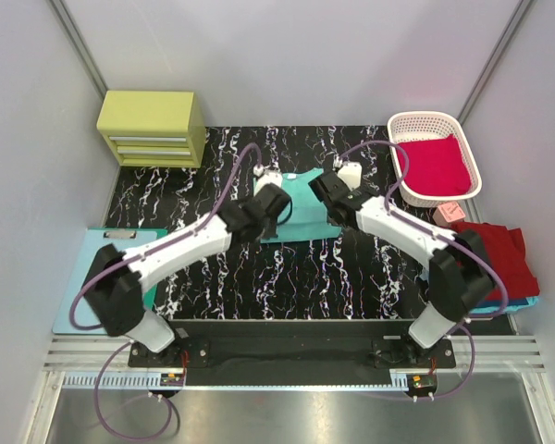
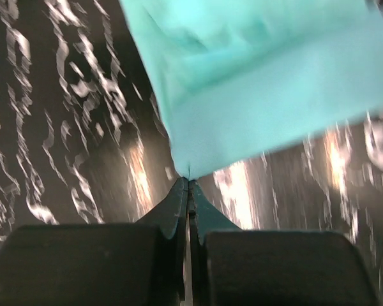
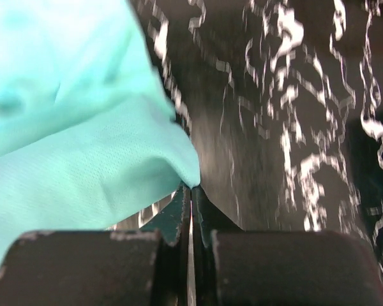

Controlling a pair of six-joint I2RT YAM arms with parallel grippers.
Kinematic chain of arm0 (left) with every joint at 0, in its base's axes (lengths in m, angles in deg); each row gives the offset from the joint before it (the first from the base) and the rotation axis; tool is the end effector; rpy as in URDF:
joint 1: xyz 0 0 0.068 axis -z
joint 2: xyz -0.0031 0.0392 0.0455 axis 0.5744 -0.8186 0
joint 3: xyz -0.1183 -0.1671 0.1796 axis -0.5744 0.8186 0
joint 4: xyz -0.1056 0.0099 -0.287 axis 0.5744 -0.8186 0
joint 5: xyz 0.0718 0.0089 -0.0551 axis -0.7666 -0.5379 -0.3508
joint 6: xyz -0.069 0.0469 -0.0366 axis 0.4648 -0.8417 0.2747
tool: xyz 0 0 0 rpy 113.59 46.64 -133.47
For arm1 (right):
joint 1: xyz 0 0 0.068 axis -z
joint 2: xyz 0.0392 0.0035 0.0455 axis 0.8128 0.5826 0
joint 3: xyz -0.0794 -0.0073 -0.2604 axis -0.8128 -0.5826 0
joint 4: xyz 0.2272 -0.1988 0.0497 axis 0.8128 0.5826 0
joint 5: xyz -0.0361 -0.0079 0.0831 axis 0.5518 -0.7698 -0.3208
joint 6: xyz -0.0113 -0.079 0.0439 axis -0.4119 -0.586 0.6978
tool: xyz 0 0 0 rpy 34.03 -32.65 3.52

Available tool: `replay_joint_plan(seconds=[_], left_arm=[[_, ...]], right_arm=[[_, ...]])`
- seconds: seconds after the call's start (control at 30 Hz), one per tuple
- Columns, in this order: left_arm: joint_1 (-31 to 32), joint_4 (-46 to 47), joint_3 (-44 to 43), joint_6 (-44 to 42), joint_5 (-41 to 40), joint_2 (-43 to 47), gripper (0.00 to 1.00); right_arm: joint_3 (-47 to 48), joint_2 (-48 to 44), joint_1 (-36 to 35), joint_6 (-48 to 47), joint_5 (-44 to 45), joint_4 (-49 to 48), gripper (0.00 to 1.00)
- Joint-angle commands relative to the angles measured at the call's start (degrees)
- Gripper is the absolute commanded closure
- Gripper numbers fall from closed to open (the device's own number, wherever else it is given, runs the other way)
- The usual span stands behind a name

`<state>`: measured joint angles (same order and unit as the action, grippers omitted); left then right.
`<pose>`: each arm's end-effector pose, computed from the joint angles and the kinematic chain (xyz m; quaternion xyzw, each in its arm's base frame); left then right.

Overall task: Fold and stack the t-shirts
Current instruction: Fold the long partially folded tshirt into a neat square

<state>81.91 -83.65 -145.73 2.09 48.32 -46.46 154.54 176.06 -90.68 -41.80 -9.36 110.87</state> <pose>0.2990 -0.2694 0.2239 0.0721 0.9283 -0.0291 0.3635 0.3510 0.2025 0.1899 0.0499 0.9294 -0.0894 0.3545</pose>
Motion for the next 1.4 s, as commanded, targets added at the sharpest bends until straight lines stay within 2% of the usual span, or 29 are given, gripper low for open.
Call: replay_joint_plan(seconds=[0.0, 0.13, 0.27, 0.37, 0.6, 0.7, 0.83, 0.87, 0.93, 1.07, 1.13, 1.2, 1.37], left_arm=[[4.21, -1.56, 7.38, 2.08, 0.36, 9.43, 1.0], [6.67, -7.08, 10.98, 4.54, 0.1, 17.51, 1.0], [7.11, -9.82, 11.35, 6.47, 0.54, 21.56, 1.0], [8.95, -11.75, 9.68, 7.53, 0.81, 22.45, 1.0], [16.51, -19.3, 5.03, 10.68, -4.11, 22.63, 1.0], [18.89, -21.77, 3.09, 12.88, -7.0, 23.77, 1.0], [18.89, -21.69, -2.44, 11.93, -14.38, 23.43, 1.0], [18.46, -21.52, -5.15, 10.27, -18.23, 22.9, 1.0], [15.04, -18.98, -7.54, 7.9, -19.93, 20.53, 1.0], [5.99, -8.81, -8.35, 0.78, -16.27, 16.92, 1.0], [0.54, -5.27, -7.21, -0.29, -13.89, 14.55, 1.0], [-3.58, -1.48, -5.71, -1.17, -11.24, 10.79, 1.0], [-5.28, -0.77, -6.67, -1.09, -8.17, 1.73, 1.0]], right_arm=[[-4.26, -6.79, -5.95, 6.48, 2.32, 8.13, 1.0], [-7.16, -12.41, -10.61, 11.93, 1.26, 13.05, 1.0], [-10.24, -16.11, -11.94, 15.45, 0.56, 16.13, 1.0], [-10.25, -18.05, -12.72, 16.86, 0.82, 18.59, 1.0], [-7.88, -21.39, -16.59, 20.55, 1.7, 25.71, 1.0], [-5.68, -22.01, -18.7, 22.05, 3.98, 29.14, 1.0], [1.24, -21.84, -18.62, 17.94, 12.92, 27.32, 1.0], [2.57, -21.31, -17.66, 15.57, 13.74, 25.56, 1.0], [6.17, -18.94, -15.11, 9.52, 14.53, 20.04, 1.0], [8.47, -12.45, -5.11, 1.24, 10.24, 8.79, 1.0], [9.17, -9.63, -2.89, -1.84, 8.74, 3.08, 1.0], [10.23, -3.93, -0.61, -3.6, 8.3, 0.59, 1.0], [14.8, 6.19, 0.37, -4.14, 6.98, 0.41, 1.0]])
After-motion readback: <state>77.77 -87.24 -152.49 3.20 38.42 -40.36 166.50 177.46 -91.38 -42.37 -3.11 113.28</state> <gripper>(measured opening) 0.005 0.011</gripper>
